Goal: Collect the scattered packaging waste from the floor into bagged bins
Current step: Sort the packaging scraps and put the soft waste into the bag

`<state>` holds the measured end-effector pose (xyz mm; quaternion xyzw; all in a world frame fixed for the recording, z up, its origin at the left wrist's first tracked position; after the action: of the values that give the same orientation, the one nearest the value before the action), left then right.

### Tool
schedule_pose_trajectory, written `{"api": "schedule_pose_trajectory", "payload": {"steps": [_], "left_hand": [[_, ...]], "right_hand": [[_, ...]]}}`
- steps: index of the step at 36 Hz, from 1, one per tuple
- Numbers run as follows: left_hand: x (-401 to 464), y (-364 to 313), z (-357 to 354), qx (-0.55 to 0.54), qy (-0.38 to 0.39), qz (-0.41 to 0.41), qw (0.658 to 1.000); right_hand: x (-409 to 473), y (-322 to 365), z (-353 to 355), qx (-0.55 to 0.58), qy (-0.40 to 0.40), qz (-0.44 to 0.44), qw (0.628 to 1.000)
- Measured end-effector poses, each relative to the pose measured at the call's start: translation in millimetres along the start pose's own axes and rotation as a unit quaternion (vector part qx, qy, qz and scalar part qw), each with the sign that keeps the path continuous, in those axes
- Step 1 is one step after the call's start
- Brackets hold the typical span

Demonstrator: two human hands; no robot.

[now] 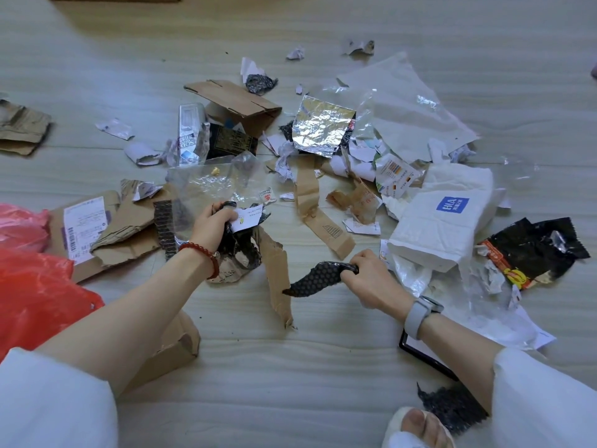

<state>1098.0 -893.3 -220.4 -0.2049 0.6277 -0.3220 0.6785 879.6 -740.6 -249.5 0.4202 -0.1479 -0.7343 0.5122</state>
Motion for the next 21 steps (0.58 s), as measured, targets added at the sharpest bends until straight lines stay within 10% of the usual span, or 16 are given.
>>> {"api": "schedule_pose_trajectory", "payload": {"steps": [9, 21], "left_hand": [[-6, -12, 1, 0.046, -0.089, -0.103, 0.99], [-26, -23, -18, 0.298, -0.155, -0.329, 0.883]], "right_hand": [[5, 3, 4, 0.026, -0.037, 0.006, 0.999], [38, 15, 28, -0.016, -0.154, 0.061, 0.986]]}}
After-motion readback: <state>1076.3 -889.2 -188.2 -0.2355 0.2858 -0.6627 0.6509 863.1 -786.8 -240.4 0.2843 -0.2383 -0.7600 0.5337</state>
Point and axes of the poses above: each hand's wrist, its own x-axis towards the middle knuckle, its own z-axis out of the back of the hand, y = z × x, the point moved 4 cm from there along x, towards the middle knuckle, and after that the axes turned 10 degrees about z, right-handed, at the moved point
